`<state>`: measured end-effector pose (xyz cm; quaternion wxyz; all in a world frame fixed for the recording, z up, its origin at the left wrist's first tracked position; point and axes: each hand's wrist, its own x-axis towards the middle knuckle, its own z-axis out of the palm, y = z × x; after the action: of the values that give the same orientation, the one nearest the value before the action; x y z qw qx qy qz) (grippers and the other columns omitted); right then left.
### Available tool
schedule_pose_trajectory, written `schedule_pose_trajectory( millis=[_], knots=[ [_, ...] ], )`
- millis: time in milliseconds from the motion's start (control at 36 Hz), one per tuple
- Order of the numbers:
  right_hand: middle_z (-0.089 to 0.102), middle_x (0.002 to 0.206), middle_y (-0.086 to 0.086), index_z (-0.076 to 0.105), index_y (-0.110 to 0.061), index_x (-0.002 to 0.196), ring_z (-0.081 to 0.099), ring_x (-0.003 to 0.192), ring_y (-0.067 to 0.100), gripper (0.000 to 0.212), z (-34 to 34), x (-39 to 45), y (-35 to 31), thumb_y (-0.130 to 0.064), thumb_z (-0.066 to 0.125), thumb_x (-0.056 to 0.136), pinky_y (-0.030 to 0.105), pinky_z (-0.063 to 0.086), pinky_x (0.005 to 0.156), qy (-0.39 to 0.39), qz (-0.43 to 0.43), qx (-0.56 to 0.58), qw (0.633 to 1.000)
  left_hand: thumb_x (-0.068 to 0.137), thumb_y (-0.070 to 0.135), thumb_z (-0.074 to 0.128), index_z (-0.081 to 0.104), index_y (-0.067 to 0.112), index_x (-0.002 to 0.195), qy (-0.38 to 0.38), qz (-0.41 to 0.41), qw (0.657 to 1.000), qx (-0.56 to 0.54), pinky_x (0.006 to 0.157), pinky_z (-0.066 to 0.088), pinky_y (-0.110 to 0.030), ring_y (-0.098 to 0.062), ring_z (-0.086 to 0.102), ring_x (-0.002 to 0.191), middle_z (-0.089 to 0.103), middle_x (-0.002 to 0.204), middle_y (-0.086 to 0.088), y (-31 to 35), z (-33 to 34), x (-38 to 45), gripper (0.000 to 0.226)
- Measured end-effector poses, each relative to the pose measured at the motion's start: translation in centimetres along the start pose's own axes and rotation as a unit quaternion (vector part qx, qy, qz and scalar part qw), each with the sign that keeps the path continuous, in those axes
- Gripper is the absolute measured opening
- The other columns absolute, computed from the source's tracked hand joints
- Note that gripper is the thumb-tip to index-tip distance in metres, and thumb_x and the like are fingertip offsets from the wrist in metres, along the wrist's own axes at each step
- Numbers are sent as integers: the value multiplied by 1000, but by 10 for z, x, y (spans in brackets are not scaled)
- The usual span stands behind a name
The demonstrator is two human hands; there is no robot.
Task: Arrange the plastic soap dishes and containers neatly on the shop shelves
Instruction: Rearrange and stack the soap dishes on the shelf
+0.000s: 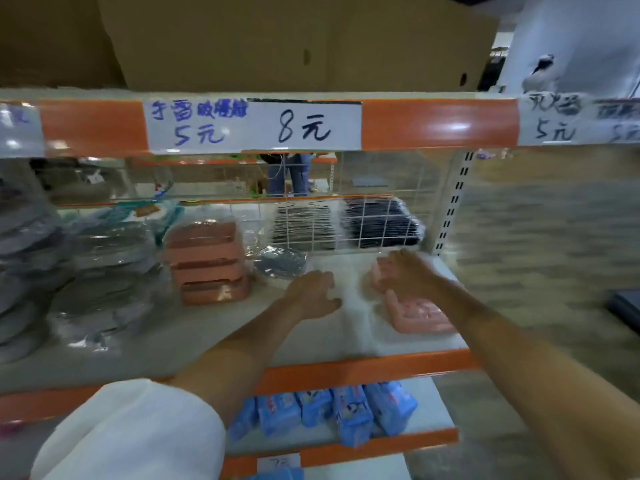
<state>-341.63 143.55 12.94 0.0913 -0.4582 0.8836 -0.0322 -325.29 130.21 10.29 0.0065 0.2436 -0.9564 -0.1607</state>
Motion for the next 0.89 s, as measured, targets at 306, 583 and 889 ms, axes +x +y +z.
schedule_pose_trajectory(
  millis=[306,583,889],
  knots=[
    [45,130,22,52,1,126,53,98,29,34,14,-13,95,-21,47,100,35,46,87,1,94,88,992,73,55,74,27,8,146,-59,93,993,-50,114,24,-41,-33,18,141,21,149,-19,95,47,36,98],
    [38,142,18,44,-5,136,47,124,35,41,4,5,93,-24,48,100,35,42,98,12,57,84,995,61,56,82,27,3,143,-31,76,996,-31,113,25,-37,-31,24,136,24,145,-14,81,58,55,111],
    [13,158,15,16,-24,152,7,147,34,114,23,68,82,-68,68,61,46,10,120,-63,28,32,997,60,43,88,22,14,147,-43,-14,998,-45,111,31,-35,-22,30,133,24,141,-7,-17,31,25,113]
  ],
)
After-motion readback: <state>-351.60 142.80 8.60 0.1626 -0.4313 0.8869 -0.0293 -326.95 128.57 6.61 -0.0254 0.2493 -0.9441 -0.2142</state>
